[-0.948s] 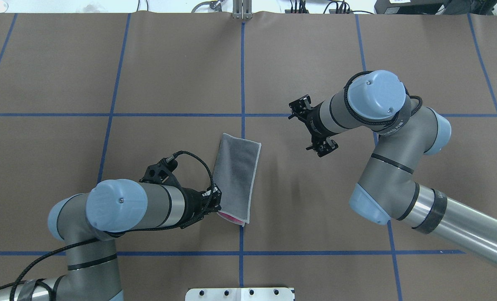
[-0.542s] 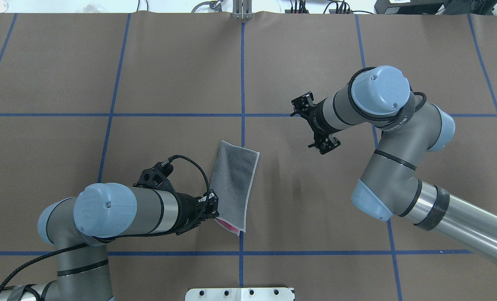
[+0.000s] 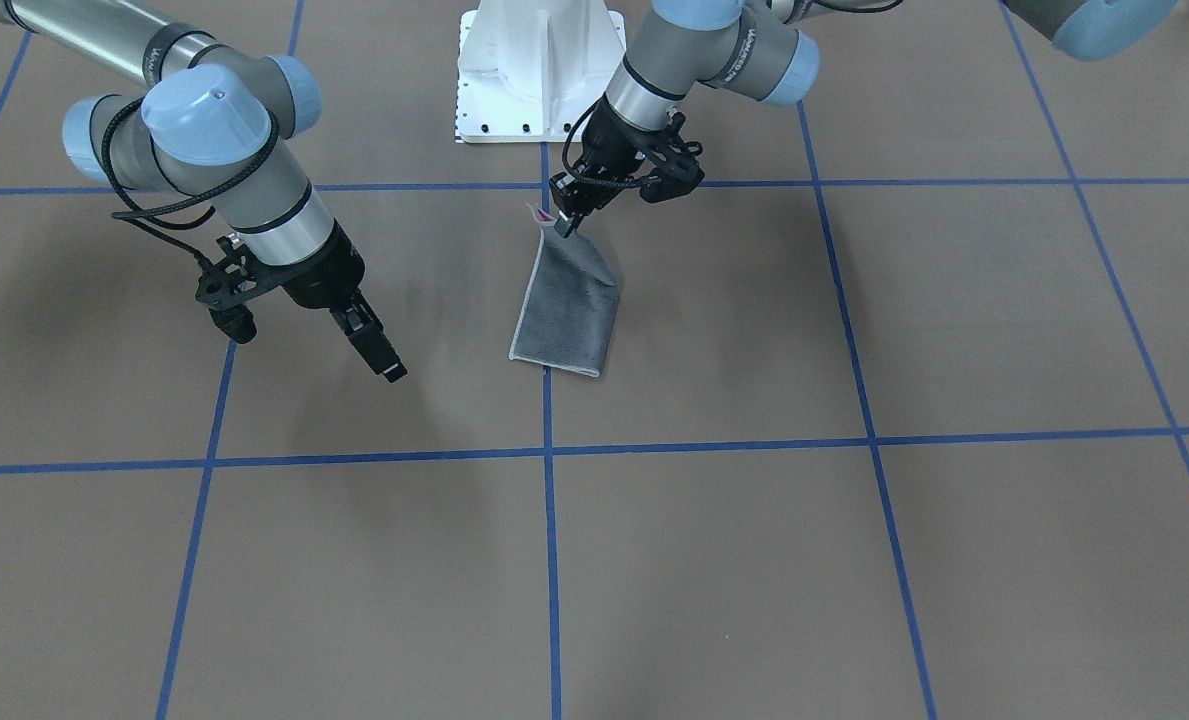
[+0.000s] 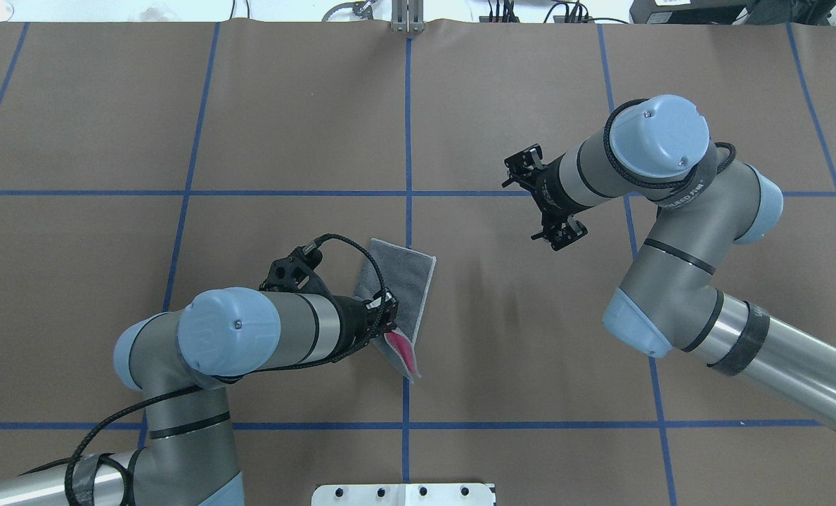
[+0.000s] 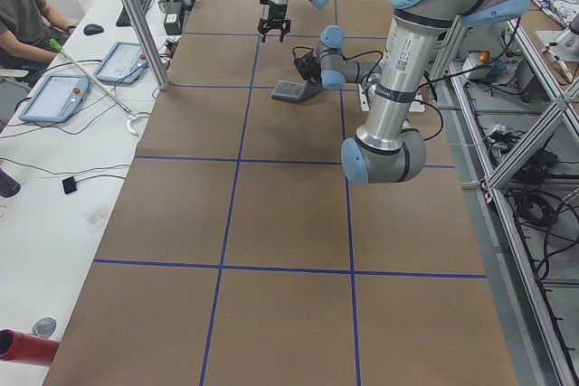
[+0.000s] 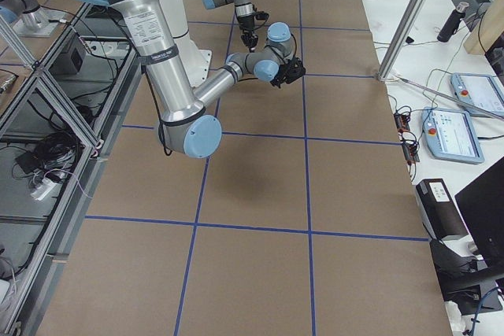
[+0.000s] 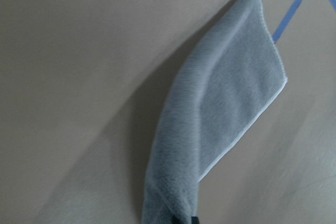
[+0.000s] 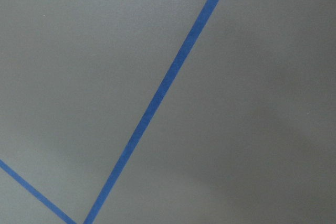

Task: Fold towel twice with both arms
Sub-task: 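Lift the near end and fold it over toward the far end with the left gripper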

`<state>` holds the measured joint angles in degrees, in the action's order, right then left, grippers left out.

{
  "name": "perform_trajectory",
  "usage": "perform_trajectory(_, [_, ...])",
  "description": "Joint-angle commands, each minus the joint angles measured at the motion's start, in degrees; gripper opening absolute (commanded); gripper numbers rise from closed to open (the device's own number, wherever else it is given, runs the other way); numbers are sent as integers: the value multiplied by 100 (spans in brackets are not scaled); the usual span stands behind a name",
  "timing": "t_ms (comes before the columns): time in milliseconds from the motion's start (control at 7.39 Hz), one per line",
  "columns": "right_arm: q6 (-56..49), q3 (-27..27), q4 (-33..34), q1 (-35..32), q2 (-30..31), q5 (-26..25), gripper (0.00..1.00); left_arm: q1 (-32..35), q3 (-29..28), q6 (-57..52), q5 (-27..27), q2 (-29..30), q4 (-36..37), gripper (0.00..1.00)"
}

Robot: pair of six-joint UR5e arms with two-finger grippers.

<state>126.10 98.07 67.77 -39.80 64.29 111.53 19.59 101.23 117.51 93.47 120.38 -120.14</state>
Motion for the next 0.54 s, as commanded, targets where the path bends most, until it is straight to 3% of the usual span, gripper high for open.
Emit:
perform_trajectory(0, [-7, -7, -1, -10, 13, 0, 100, 411, -314, -26, -48, 126, -36, 0])
perform_trajectory(406, [-15, -69, -9, 7, 22, -18, 100, 887, -1584, -26, -48, 721, -692, 0])
